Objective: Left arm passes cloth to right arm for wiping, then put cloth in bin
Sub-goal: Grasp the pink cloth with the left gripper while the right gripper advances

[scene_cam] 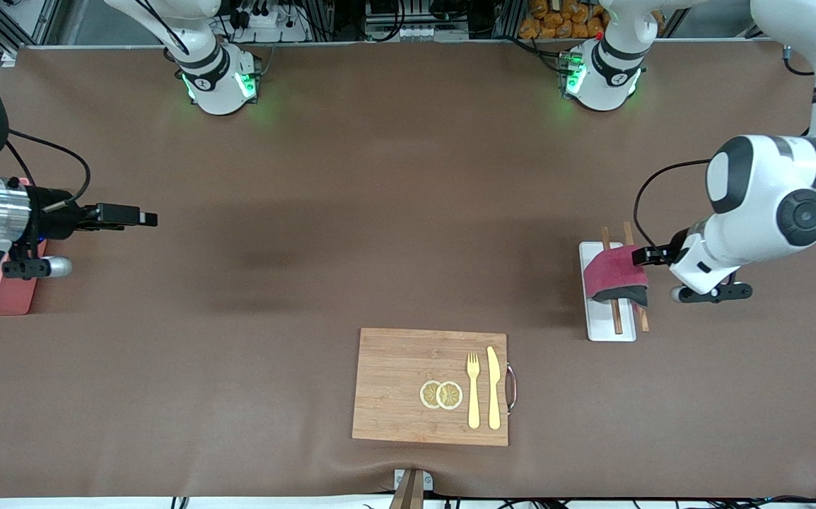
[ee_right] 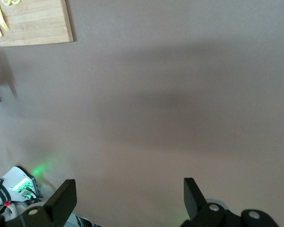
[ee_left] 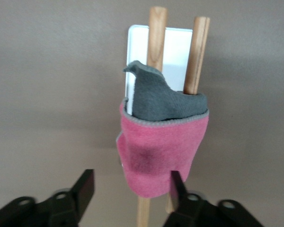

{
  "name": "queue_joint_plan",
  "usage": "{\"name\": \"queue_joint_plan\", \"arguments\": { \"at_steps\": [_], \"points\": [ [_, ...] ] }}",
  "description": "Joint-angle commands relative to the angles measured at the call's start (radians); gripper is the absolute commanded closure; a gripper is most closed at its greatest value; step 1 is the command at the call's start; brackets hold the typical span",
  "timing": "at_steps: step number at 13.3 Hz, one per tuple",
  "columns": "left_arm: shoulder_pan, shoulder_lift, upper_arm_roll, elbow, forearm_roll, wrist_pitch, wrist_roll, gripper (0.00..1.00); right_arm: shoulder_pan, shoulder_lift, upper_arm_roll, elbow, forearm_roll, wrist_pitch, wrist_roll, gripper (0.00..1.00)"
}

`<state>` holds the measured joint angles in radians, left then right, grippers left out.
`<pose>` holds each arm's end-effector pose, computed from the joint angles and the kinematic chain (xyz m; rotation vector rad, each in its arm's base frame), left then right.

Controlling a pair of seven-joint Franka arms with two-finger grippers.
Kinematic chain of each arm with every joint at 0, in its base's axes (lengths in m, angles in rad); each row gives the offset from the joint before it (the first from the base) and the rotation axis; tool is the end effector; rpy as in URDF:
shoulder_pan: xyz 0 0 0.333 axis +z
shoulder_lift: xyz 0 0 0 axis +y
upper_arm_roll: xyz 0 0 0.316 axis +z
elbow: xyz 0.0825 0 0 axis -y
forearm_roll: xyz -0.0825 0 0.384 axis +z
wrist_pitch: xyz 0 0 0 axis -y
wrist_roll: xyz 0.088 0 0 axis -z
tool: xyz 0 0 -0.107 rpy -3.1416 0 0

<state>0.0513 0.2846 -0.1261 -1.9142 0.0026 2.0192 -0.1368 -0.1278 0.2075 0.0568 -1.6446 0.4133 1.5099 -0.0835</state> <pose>0.5931 -0.0412 0.3345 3.1129 0.0974 -0.2809 0.5888 0.0009 0.4773 -2.6617 0.0445 0.4139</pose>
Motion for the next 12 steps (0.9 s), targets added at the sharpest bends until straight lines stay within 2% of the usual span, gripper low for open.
{"name": "queue_joint_plan", "arguments": {
  "at_steps": [1,6,9,12],
  "points": [
    [-0.007,0.031,0.003,0.012,-0.015,0.022,-0.009,0.43,0.036,-0.007,-0.002,0.002,0.021,-0.008,0.028,0.0],
    [-0.007,0.045,0.003,0.012,-0.016,0.042,-0.01,0.48,0.037,0.006,0.0,0.003,0.021,-0.013,0.028,0.0],
    [-0.008,0.06,0.003,0.024,-0.035,0.046,-0.01,0.56,0.033,0.007,0.0,0.002,0.021,-0.016,0.028,0.0],
    [-0.008,0.073,0.003,0.037,-0.035,0.046,-0.01,0.58,0.034,0.01,0.0,0.002,0.021,-0.016,0.028,0.0]
  ]
}}
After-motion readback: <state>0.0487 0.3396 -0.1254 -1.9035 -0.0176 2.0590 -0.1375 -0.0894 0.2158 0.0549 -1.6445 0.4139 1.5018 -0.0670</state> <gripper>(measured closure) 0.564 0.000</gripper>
